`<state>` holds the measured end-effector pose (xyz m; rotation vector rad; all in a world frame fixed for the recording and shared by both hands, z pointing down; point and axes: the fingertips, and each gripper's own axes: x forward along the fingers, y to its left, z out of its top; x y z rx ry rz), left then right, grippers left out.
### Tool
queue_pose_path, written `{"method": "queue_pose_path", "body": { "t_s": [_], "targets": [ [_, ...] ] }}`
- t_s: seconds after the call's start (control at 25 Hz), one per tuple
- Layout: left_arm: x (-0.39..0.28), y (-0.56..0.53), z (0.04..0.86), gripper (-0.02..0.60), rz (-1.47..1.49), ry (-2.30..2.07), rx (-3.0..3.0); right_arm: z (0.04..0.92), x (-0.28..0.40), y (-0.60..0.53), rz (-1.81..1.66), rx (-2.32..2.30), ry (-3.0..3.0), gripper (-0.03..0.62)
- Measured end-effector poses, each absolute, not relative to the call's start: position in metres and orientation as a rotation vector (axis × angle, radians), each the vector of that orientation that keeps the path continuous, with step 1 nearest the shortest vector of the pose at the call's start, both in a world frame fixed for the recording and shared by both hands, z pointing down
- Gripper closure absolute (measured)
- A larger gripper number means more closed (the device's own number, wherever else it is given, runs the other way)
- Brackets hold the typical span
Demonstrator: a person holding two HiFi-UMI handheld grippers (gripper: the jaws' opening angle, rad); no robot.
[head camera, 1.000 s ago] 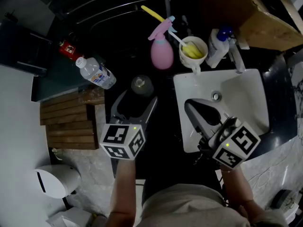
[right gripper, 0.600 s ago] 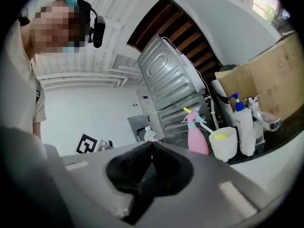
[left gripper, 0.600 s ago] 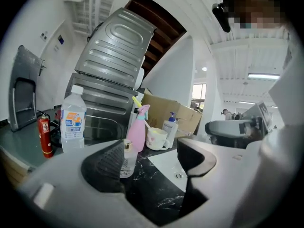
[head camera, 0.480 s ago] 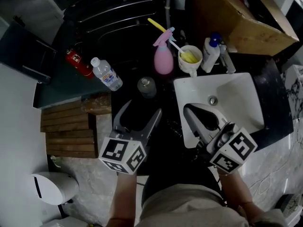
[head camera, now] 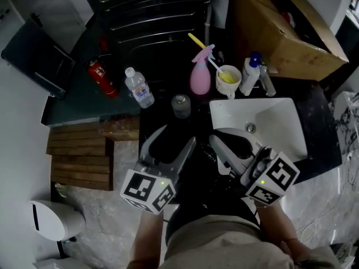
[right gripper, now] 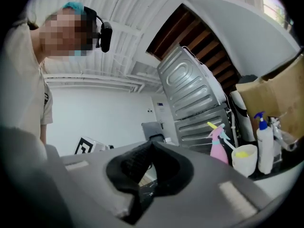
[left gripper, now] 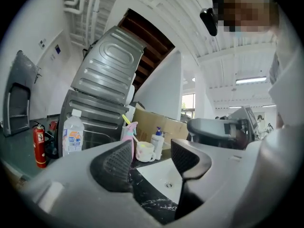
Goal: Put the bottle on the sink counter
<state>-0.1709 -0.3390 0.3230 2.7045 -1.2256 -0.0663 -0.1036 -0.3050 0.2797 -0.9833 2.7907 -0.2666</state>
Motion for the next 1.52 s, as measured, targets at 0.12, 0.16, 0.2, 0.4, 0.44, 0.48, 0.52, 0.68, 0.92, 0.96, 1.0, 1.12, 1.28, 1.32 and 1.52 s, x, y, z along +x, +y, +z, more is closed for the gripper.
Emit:
{"method": "queue_pose_path", "body": {
  "t_s": [0.12,0.16,0.2,0.4,0.44,0.48,0.52,0.68,0.92,0.96,1.0,1.12,1.28,1.32,1.52],
  "targets": [
    [-0.178,-0.331,0.307,0.383,-0.146,-1.284,2.721,0.276,-0.110,-0.299,-0.259,-0.951,2.797,0.592],
    [-0.179,-0.328,0.304,0.409,-0.163,-1.292,2.733,0.276,-0.112,-0.297,-0.260,-0.947,2.797,0.592],
    [-0.182,-0.325,0.301,0.434,-0.176,-1.297,2.742,0.276,-0.114,-0.296,-0.262,-0.944,2.798,0.592],
    [-0.190,-0.314,0.295,0.550,-0.227,-1.297,2.756,0.275,-0.127,-0.290,-0.264,-0.916,2.818,0.591],
    [-0.191,-0.312,0.295,0.555,-0.244,-1.293,2.751,0.276,-0.129,-0.289,-0.254,-0.912,2.832,0.592],
    [-0.191,-0.311,0.296,0.561,-0.257,-1.288,2.740,0.278,-0.132,-0.289,-0.244,-0.910,2.846,0.591],
    [-0.191,-0.310,0.297,0.565,-0.261,-1.280,2.730,0.280,-0.134,-0.289,-0.238,-0.910,2.860,0.592],
    [-0.191,-0.308,0.317,0.575,-0.172,-1.296,2.656,0.286,-0.140,-0.287,-0.243,-0.893,2.890,0.592],
    [-0.187,-0.304,0.345,0.575,-0.072,-1.264,2.579,0.290,-0.144,-0.281,-0.214,-0.868,2.925,0.591],
    [-0.184,-0.304,0.345,0.575,-0.082,-1.243,2.581,0.291,-0.144,-0.282,-0.223,-0.869,2.927,0.591],
    [-0.181,-0.304,0.345,0.575,-0.101,-1.223,2.580,0.293,-0.143,-0.283,-0.240,-0.870,2.925,0.592],
    [-0.175,-0.304,0.341,0.575,-0.160,-1.171,2.578,0.296,-0.141,-0.285,-0.291,-0.864,2.912,0.592],
    [-0.175,-0.305,0.344,0.575,-0.141,-1.164,2.572,0.298,-0.143,-0.283,-0.287,-0.832,2.932,0.592],
    [-0.175,-0.306,0.345,0.575,-0.134,-1.164,2.570,0.298,-0.144,-0.282,-0.290,-0.821,2.936,0.591],
    [-0.178,-0.308,0.349,0.575,-0.082,-1.197,2.589,0.300,-0.146,-0.283,-0.283,-0.811,2.950,0.591]
  ]
}}
